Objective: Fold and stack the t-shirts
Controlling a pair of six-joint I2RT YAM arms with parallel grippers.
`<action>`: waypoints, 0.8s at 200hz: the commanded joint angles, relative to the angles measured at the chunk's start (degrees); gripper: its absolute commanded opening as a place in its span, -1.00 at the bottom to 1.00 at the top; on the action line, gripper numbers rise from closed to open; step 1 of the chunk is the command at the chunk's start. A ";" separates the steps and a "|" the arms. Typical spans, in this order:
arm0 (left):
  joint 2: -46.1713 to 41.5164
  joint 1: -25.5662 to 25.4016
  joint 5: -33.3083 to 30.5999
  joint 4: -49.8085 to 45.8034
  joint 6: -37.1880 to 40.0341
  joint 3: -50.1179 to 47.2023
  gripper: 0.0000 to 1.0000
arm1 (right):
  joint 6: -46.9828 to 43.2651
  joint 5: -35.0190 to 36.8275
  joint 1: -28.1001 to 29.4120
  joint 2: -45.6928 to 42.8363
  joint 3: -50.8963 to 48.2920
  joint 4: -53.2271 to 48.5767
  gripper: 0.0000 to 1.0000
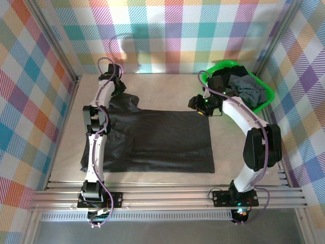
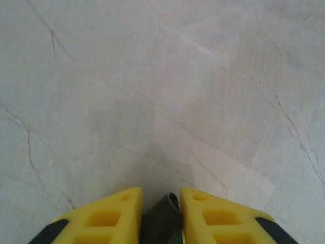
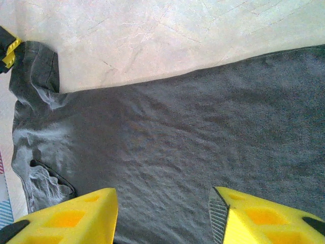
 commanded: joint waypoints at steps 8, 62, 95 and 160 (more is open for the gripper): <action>1.45 -2.14 -0.86 -10.31 -2.13 0.79 -0.88 | 0.57 2.26 -0.05 1.32 1.93 -0.94 -0.01; -10.85 -3.64 -2.04 -8.95 -6.65 -3.61 -1.00 | 5.08 28.23 0.14 6.66 2.21 -5.21 -0.11; -17.33 -3.83 -0.03 -7.41 -9.26 -9.23 -1.00 | 6.26 32.61 0.09 13.62 6.94 -2.89 -0.03; -26.73 -3.83 3.52 -5.44 -9.62 -18.15 -1.00 | 8.72 33.53 -0.98 24.19 14.72 -3.20 -0.05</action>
